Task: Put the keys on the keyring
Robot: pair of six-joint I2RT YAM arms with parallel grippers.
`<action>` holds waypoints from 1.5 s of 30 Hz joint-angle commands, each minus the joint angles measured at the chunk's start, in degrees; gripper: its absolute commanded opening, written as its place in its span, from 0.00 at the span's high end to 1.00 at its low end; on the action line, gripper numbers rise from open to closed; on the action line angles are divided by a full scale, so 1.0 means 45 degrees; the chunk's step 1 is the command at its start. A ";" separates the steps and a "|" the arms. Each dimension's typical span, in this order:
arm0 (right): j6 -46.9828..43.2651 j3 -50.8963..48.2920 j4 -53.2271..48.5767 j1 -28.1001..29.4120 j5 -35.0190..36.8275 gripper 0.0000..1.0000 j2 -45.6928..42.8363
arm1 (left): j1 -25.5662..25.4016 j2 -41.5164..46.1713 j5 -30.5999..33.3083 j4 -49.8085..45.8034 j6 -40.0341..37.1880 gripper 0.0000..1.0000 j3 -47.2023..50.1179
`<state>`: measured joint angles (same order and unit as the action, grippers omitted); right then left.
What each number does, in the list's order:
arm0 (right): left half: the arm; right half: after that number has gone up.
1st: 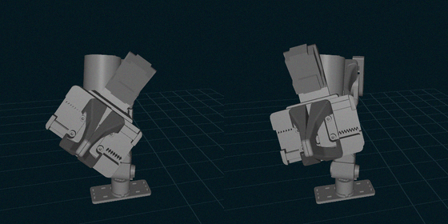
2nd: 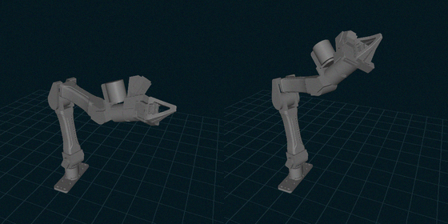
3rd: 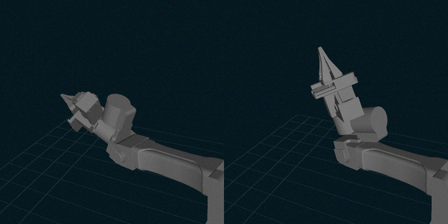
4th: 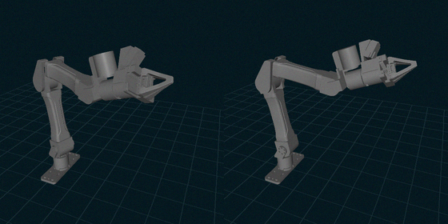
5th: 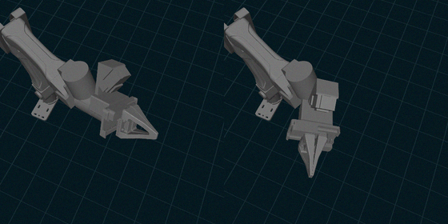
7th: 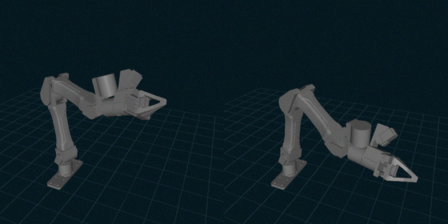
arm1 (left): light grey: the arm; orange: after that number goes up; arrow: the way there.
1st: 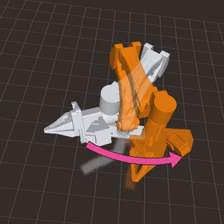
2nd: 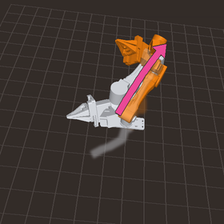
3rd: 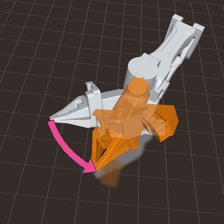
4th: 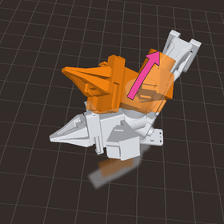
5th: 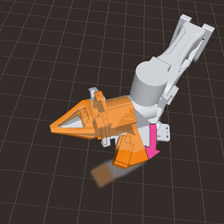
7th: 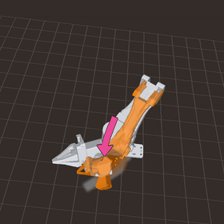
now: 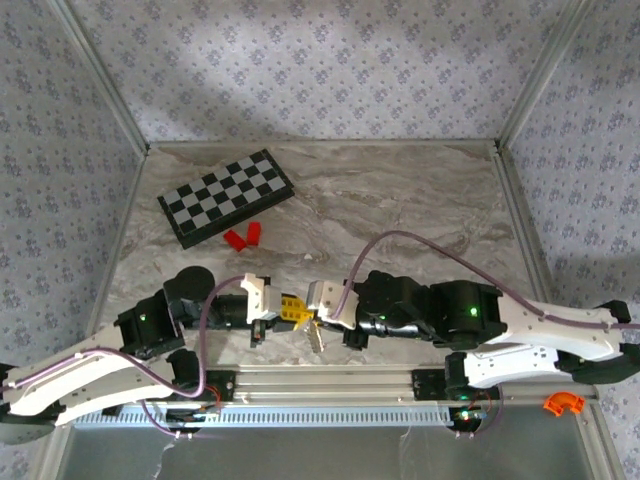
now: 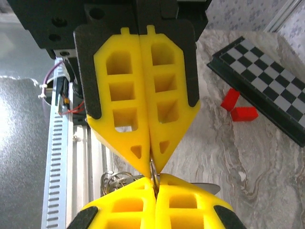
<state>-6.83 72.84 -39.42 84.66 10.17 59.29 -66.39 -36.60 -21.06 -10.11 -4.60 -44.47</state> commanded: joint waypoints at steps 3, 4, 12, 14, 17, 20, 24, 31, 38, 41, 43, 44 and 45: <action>0.0236 -0.1108 0.2243 0.0141 -0.0312 0.87 -0.1089 | -0.0012 0.0544 -0.0546 0.3305 0.1071 1.00 0.0497; 0.0265 -0.1496 0.2565 0.0146 -0.0341 0.86 -0.1231 | -0.0012 0.0573 -0.0629 0.3590 0.1148 1.00 0.0576; 0.0424 -0.2373 0.3781 0.0100 -0.0747 0.89 -0.1809 | -0.0012 0.0545 -0.1201 0.5440 0.2016 1.00 0.1350; 0.0422 -0.2436 0.3853 0.0085 -0.0803 0.92 -0.1827 | -0.0012 0.0555 -0.1209 0.5610 0.2079 1.00 0.1463; 0.0347 -0.2451 0.3854 0.0107 -0.0864 1.00 -0.1870 | -0.0012 0.0515 -0.1105 0.4872 0.1798 1.00 0.1318; 0.0363 -0.2293 0.3516 0.0097 -0.0732 1.00 -0.1857 | -0.0012 0.0516 -0.0365 0.3174 0.1124 1.00 0.0893; 0.0385 -0.1547 0.2099 0.0111 -0.0229 1.00 -0.1412 | -0.0012 0.0367 0.1203 0.0707 0.0008 0.92 0.0177; 0.0268 0.0164 -0.0276 0.0169 -0.0220 1.00 -0.0122 | -0.0116 -0.0377 0.2402 -0.1669 -0.1235 0.86 -0.0866; 0.0307 0.0505 -0.0834 0.0131 -0.0485 1.00 0.0185 | -0.0228 -0.0162 0.1899 -0.1481 -0.1178 0.98 -0.0819; 0.0270 0.0414 -0.0592 0.0130 -0.0223 1.00 0.0035 | -0.0237 0.0092 0.1525 -0.1166 -0.0931 1.00 -0.0783; 0.0258 0.0232 -0.0218 0.0117 -0.0093 1.00 -0.0095 | -0.0240 0.0273 0.1368 -0.0859 -0.0741 1.00 -0.0750; 0.0285 0.0120 -0.0022 0.0119 -0.0093 1.00 -0.0154 | -0.0237 0.0329 0.1327 -0.0745 -0.0651 1.00 -0.0782; 0.0306 -0.0036 0.0272 0.0119 -0.0094 1.00 -0.0254 | -0.0245 0.0392 0.1237 -0.0572 -0.0574 1.00 -0.0800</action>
<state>-5.19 72.58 -40.10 84.79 10.72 60.18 -67.64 -36.42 -15.64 -16.47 -8.71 -46.57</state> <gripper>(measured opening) 0.050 0.045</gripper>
